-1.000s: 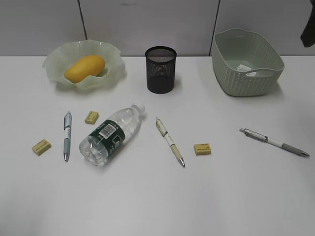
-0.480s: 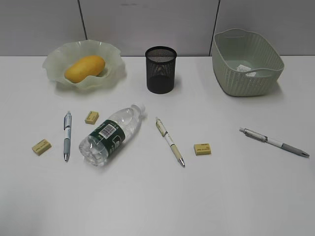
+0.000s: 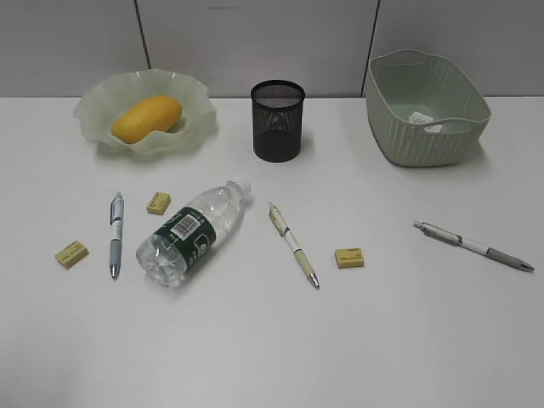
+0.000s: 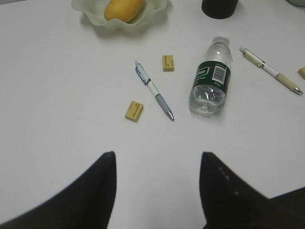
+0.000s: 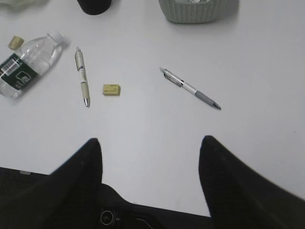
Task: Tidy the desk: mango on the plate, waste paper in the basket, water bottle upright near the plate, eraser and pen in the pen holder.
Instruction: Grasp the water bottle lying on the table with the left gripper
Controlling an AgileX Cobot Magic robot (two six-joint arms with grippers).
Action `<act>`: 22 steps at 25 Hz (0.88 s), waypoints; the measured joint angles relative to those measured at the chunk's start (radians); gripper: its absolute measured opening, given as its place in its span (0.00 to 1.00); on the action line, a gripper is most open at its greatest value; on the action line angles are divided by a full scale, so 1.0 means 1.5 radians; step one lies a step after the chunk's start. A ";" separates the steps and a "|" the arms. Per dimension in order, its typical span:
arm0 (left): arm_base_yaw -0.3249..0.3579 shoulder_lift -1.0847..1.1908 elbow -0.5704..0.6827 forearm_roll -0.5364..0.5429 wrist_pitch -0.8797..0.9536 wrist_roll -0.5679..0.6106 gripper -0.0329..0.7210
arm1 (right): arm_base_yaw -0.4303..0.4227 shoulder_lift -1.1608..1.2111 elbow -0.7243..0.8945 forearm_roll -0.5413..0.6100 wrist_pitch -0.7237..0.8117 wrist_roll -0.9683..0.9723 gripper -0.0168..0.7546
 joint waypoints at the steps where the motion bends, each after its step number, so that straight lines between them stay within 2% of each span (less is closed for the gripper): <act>1: 0.000 0.001 0.000 0.000 -0.001 0.000 0.61 | 0.002 -0.015 0.016 0.005 -0.007 0.000 0.68; 6: 0.000 0.053 0.000 0.000 -0.032 0.000 0.61 | 0.007 -0.123 0.121 0.007 -0.050 0.000 0.66; 11: 0.000 0.179 0.000 -0.008 -0.115 0.000 0.61 | 0.007 -0.208 0.219 0.014 -0.040 -0.008 0.66; 14: 0.000 0.271 0.000 -0.019 -0.146 0.000 0.61 | 0.007 -0.267 0.247 0.015 -0.014 -0.018 0.66; 22: -0.006 0.391 -0.025 -0.047 -0.197 0.005 0.61 | 0.007 -0.407 0.280 -0.019 0.025 -0.021 0.66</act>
